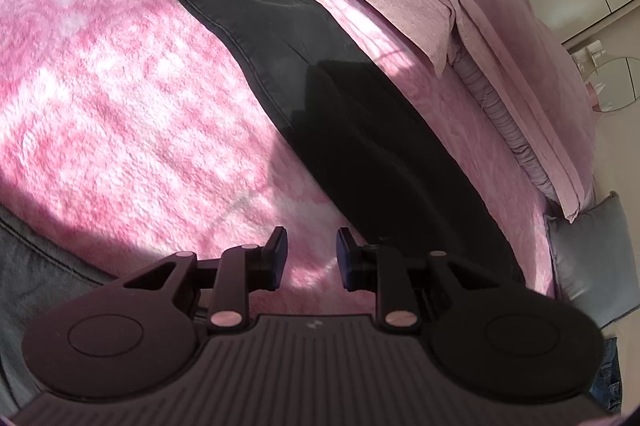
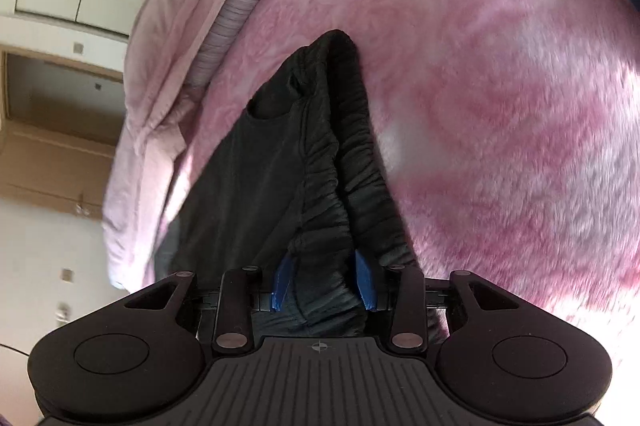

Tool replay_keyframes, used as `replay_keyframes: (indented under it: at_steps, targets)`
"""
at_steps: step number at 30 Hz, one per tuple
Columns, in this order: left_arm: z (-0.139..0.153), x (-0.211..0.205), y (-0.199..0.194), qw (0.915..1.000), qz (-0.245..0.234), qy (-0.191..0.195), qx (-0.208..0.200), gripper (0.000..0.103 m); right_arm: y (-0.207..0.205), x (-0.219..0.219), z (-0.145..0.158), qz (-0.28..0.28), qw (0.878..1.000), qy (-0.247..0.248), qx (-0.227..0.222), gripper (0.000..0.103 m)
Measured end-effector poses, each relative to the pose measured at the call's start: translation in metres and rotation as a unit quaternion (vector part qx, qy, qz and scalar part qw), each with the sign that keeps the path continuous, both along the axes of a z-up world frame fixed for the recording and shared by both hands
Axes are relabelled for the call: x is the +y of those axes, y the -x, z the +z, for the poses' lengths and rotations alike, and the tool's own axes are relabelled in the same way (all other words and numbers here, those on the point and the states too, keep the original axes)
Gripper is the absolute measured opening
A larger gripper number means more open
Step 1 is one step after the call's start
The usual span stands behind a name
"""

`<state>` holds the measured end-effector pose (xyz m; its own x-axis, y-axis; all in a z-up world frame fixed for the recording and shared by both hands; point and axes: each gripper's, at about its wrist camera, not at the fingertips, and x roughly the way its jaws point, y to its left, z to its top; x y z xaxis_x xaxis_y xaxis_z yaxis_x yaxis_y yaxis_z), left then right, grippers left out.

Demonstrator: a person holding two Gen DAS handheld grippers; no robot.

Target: Fold clothes

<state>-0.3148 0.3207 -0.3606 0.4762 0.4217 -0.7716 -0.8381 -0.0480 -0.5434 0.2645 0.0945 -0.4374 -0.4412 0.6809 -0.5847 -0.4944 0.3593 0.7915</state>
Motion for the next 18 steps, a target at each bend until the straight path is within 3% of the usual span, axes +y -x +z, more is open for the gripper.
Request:
replay_keyframes:
  at_steps: [2,3,4,8,10,13,15,18]
  targets:
    - [-0.001,-0.002,-0.003,1.0,-0.002,0.001,0.0,0.021,0.007,0.004,0.004,-0.001,1.0,0.006,-0.024,0.038]
    - [-0.002,-0.003,-0.005,1.0,-0.004,0.001,0.0,0.021,0.012,0.007,0.007,-0.007,0.999,0.014,-0.052,0.018]
    - [-0.002,-0.003,-0.007,1.0,-0.006,0.0,-0.001,0.021,0.017,0.01,0.011,-0.013,0.997,0.022,-0.079,0.004]
    - [0.001,-0.005,-0.015,0.9996,-0.024,-0.013,0.008,0.021,0.052,0.01,0.047,-0.02,0.979,0.004,-0.204,0.001]
    - [0.0,-0.006,-0.018,0.9992,-0.033,-0.017,0.016,0.021,0.052,0.002,0.053,-0.047,0.972,0.001,-0.228,0.0]
    - [-0.006,-0.009,-0.019,0.9989,-0.037,-0.011,0.027,0.021,0.058,0.006,0.023,-0.045,0.963,0.031,-0.264,0.0]
    - [-0.007,-0.012,-0.018,0.9988,-0.037,-0.01,0.029,0.021,0.065,0.005,0.021,-0.047,0.954,0.028,-0.294,0.0]
    - [-0.008,-0.018,-0.014,0.9987,-0.038,-0.009,0.032,0.021,0.063,0.001,0.029,-0.059,0.956,0.041,-0.285,0.004]
